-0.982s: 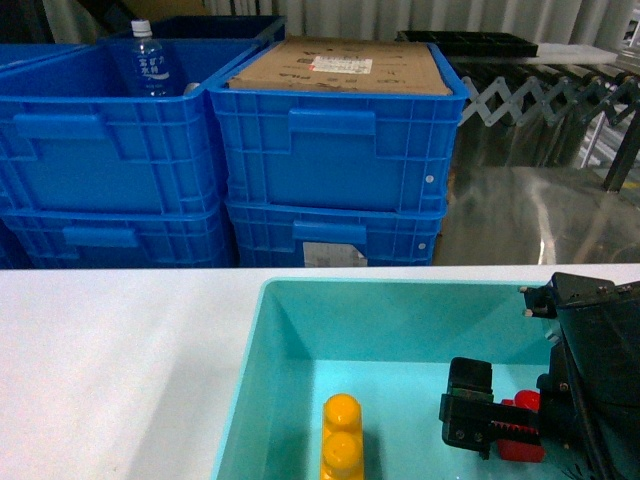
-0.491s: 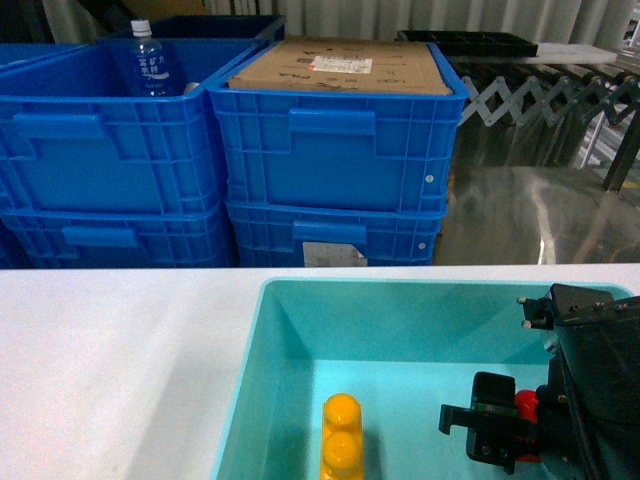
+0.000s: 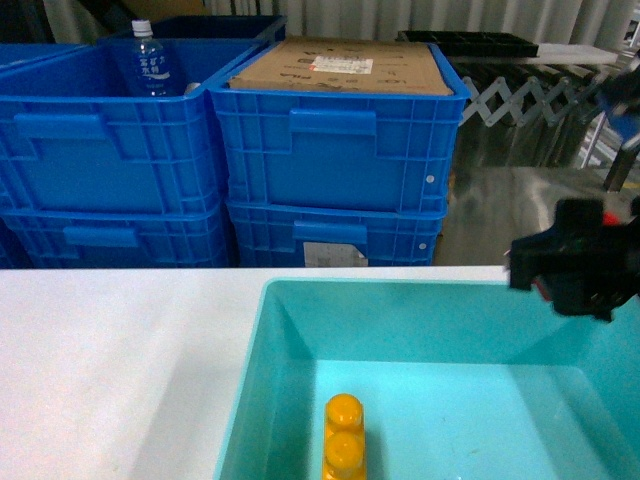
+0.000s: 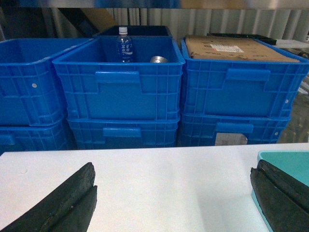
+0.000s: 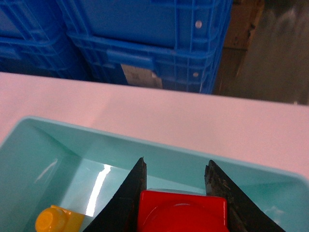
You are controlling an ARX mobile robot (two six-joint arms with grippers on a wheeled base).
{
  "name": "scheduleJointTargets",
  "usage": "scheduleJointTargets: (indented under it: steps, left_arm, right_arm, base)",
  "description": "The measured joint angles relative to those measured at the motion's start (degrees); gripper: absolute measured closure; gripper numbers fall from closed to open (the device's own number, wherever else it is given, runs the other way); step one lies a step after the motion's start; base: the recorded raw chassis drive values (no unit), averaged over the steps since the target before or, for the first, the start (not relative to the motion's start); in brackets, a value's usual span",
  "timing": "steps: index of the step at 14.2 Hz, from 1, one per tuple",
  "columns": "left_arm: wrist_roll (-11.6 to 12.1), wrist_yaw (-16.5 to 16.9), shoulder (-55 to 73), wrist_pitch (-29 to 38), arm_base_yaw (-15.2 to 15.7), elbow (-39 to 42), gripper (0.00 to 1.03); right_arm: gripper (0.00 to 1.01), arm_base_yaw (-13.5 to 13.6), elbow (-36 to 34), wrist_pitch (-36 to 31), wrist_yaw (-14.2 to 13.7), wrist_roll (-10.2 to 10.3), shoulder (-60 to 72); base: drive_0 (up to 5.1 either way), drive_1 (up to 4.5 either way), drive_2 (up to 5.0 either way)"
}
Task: Pick red block from blue box to shelf
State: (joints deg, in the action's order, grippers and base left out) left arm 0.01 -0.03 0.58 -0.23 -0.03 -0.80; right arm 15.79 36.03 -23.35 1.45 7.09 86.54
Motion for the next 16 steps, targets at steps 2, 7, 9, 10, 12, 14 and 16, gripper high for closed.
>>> scheduleJointTargets:
  steps: [2,7,9,10,12,14,16]
  left_arm:
    - [0.00,0.00,0.00,0.00,0.00,0.00,0.05]
    - [0.00,0.02,0.00,0.02,0.00,0.00,0.05]
    - [0.00,0.00,0.00,0.00,0.00,0.00,0.05]
    - [0.00,0.00,0.00,0.02,0.00,0.00,0.05]
    - [0.00,0.02,0.00,0.00,0.00,0.00,0.05]
    - [0.00,0.00,0.00,0.04,0.00,0.00,0.05]
    - [0.00,0.00,0.00,0.00,0.00,0.00,0.05]
  right_arm:
    - [0.72,-1.84,0.00,1.38,1.62,-1.77,-3.17]
    - [0.72,-5.44,-1.27,-5.09,-0.72,-6.14,-6.23]
    - [0.72,-10.21,-9.33,-18.69,-7.39,-12.24,-12.66]
    - [0.72,-13.20,-13.42,-12.22,-8.52,-5.99,-26.64]
    - [0.72,-12.20,-19.85,-6.14,-11.93,-4.13,-40.33]
    - [0.72,-10.84,-21.35,-5.44,-13.64,-4.66,-43.01]
    - [0.72,-9.49,-22.62,-4.50,-14.34,-5.27,-45.09]
  base:
    - [0.0,0.00,0.0]
    - [0.0,0.00,0.0]
    - [0.0,0.00,0.0]
    - [0.0,0.00,0.0]
    - [0.0,0.00,0.0]
    - [0.0,0.00,0.0]
    - [0.0,0.00,0.0]
